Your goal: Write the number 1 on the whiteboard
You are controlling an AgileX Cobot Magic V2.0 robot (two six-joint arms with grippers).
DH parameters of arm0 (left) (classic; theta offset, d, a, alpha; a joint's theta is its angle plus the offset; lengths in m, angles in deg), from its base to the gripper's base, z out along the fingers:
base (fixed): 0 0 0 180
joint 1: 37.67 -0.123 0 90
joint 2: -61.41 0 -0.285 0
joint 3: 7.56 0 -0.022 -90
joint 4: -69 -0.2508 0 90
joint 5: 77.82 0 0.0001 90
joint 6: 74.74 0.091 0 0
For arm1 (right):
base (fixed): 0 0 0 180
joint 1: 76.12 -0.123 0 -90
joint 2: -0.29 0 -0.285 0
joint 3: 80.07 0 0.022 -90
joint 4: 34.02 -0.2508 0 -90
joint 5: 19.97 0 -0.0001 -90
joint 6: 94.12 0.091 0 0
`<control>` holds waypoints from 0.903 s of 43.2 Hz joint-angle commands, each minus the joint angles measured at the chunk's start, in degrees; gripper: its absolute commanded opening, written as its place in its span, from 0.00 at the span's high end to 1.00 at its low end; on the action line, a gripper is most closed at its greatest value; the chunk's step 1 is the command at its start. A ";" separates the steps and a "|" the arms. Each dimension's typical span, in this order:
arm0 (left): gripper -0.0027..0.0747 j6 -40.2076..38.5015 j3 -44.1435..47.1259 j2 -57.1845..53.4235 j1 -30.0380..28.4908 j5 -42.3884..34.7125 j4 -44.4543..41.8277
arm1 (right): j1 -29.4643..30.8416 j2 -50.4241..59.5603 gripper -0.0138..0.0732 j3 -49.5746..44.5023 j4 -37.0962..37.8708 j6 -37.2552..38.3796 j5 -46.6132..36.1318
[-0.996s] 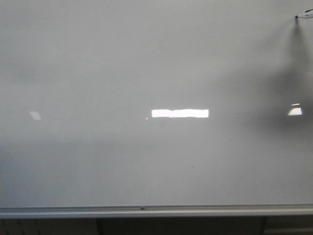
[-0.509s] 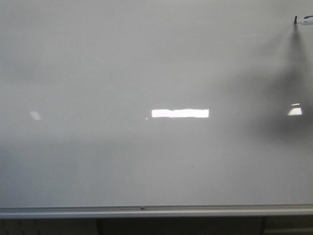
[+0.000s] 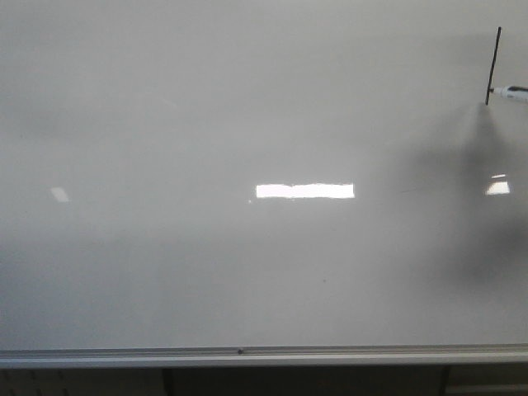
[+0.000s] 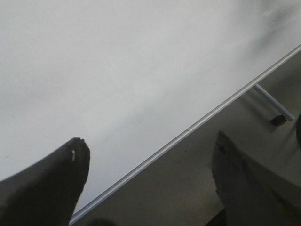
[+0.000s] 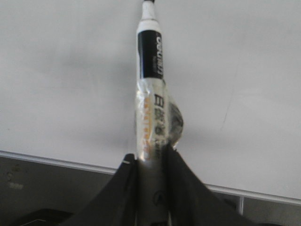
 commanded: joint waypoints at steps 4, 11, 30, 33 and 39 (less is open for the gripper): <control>0.29 0.67 -1.79 -0.76 -0.15 -2.72 2.97 | -0.76 9.40 0.80 3.26 -0.64 -2.20 5.66; 0.29 16.17 -5.17 -0.18 1.58 5.01 13.66 | -8.31 13.66 0.80 6.75 -1.29 -12.91 22.86; 0.29 29.04 -12.34 11.32 29.03 6.52 11.98 | -38.34 14.12 0.80 10.29 -2.31 -21.52 38.29; 0.29 28.93 -13.67 14.24 32.01 5.12 11.46 | -39.61 14.12 0.80 10.29 -2.90 -21.52 38.29; 0.29 28.93 -16.34 19.41 34.71 4.03 11.33 | -39.77 14.12 0.80 10.29 -3.74 -21.52 38.22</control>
